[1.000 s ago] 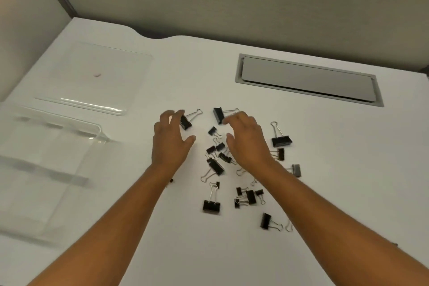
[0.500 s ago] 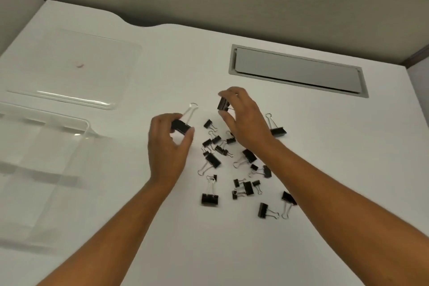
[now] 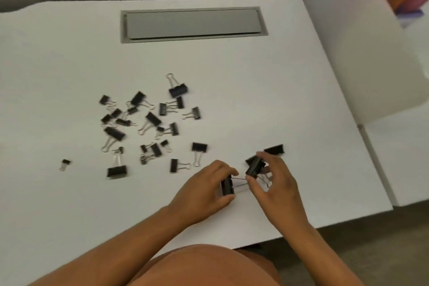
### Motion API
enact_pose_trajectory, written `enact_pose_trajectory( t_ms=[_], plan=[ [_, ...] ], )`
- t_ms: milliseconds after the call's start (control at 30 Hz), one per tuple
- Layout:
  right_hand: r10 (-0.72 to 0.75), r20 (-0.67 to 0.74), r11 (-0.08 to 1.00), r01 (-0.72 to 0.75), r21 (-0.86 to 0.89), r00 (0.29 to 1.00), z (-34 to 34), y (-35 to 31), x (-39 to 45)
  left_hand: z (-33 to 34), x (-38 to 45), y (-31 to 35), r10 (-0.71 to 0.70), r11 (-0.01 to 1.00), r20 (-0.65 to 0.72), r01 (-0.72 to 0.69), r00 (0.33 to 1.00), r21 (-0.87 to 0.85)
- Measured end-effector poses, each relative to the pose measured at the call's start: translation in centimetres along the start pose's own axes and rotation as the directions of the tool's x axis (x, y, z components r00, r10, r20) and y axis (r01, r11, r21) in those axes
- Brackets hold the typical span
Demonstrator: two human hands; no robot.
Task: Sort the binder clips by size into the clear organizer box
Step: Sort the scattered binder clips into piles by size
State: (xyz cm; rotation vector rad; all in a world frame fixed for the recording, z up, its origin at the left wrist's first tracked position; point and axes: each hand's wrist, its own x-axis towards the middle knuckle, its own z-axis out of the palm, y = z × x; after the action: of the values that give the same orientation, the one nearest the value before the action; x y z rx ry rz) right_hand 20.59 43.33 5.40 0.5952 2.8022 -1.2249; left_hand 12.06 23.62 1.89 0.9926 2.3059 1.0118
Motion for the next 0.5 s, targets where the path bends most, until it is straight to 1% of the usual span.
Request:
enact_pose_trajectory(
  t_ms=[100, 167, 267, 367, 433, 500],
  plan=[
    [0.055, -0.022, 0.998, -0.056, -0.038, 0.998, -1.7, 3.7, -0.6, 2.6, 2.1, 2.1, -0.048, 0.999, -0.007, 0.048, 0.999, -0.024],
    [0.029, -0.024, 0.997, -0.031, -0.076, 0.999, -2.5, 5.6, -0.2, 4.0, 3.4, 3.1, -0.1, 0.994, -0.015, 0.099, 0.995, -0.042],
    [-0.116, 0.008, 0.975, 0.116, -0.188, 0.993, -3.0, 7.5, 0.8, 5.7, 4.5, 4.2, -0.166, 0.985, -0.044, 0.164, 0.985, -0.06],
    [-0.266, 0.069, 0.929, 0.275, -0.248, 0.962, -3.2, 8.8, 2.0, 6.9, 5.2, 4.6, -0.223, 0.974, -0.106, 0.217, 0.969, -0.066],
    [-0.323, 0.117, 0.901, 0.343, -0.267, 0.939, -3.1, 9.8, 2.6, 7.2, 5.3, 4.7, -0.273, 0.96, -0.151, 0.26, 0.95, -0.103],
    [-0.346, 0.151, 0.891, 0.375, -0.257, 0.926, -3.1, 10.6, 2.9, 7.2, 5.1, 5.0, -0.299, 0.95, -0.169, 0.278, 0.939, -0.14]
  ],
)
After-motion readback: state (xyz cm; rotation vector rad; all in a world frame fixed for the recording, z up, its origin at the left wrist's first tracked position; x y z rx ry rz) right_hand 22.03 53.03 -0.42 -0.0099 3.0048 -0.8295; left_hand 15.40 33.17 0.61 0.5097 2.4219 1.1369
